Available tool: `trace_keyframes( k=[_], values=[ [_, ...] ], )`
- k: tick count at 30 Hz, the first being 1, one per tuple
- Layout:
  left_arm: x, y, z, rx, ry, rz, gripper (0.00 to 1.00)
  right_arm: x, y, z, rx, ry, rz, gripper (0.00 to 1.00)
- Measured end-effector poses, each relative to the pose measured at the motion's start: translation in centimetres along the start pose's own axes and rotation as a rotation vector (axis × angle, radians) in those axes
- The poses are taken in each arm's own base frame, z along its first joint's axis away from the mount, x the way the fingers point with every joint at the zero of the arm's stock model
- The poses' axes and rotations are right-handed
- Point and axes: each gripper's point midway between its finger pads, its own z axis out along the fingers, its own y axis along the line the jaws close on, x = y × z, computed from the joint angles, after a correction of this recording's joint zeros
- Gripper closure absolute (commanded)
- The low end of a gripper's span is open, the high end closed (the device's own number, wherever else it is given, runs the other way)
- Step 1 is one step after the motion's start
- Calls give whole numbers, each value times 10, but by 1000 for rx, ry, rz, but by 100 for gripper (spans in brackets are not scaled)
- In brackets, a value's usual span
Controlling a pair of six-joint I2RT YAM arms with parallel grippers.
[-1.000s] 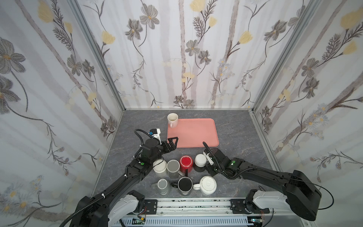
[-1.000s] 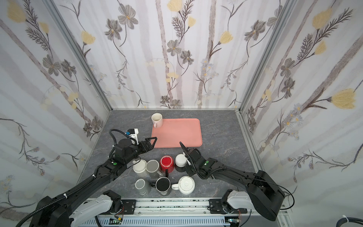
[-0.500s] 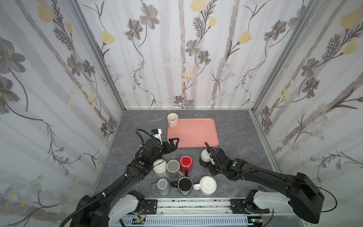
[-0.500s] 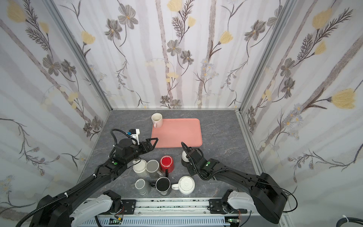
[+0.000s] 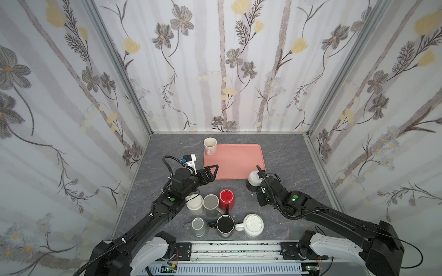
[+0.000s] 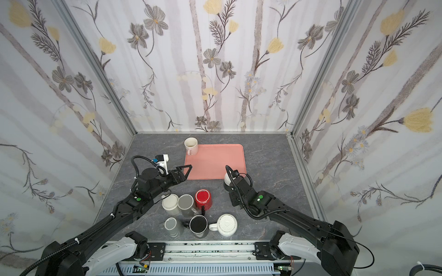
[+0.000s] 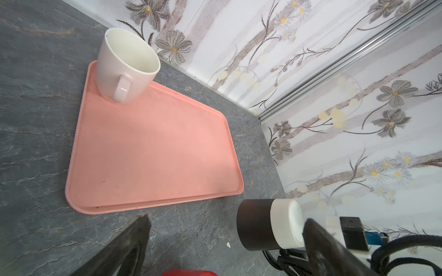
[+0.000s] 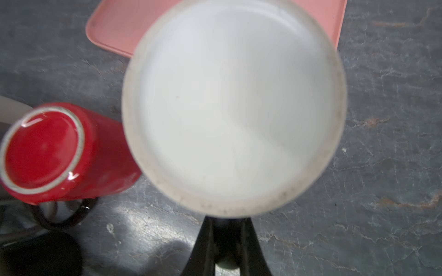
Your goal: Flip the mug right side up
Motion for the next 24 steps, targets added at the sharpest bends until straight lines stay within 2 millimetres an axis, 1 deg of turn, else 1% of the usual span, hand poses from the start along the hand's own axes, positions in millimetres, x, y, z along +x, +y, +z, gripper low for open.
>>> trace_keyframes(
  k=[3,5,8,10,13,15,18,19,20,23,24],
  values=[
    [-2,-9,0,36,2,-18,1,-33,15,-12,-71,-97,15,100],
    [-7,-20,0,75,2,-22,2,-60,30,-21,-145,-181,28,100],
    [-15,-42,-3,155,-3,-18,8,-95,50,-34,-247,-293,38,100],
    [-17,-53,-5,203,-2,-11,12,-116,62,-41,-314,-361,48,100],
    [-22,-70,-13,282,-16,-3,15,-143,76,-51,-406,-450,80,100],
    [-25,-80,-21,336,-37,3,18,-159,82,-58,-481,-501,104,100],
    [-26,-90,-31,408,-62,6,29,-181,87,-68,-557,-574,153,100],
    [-27,-93,-33,424,-69,8,34,-185,89,-71,-578,-588,162,100],
    [-29,-96,-35,443,-77,7,36,-190,91,-75,-607,-607,179,100],
    [-32,-107,-39,502,-91,13,41,-200,103,-90,-709,-648,198,100],
    [-33,-110,-40,518,-97,13,41,-203,106,-94,-736,-659,202,100]
  ],
)
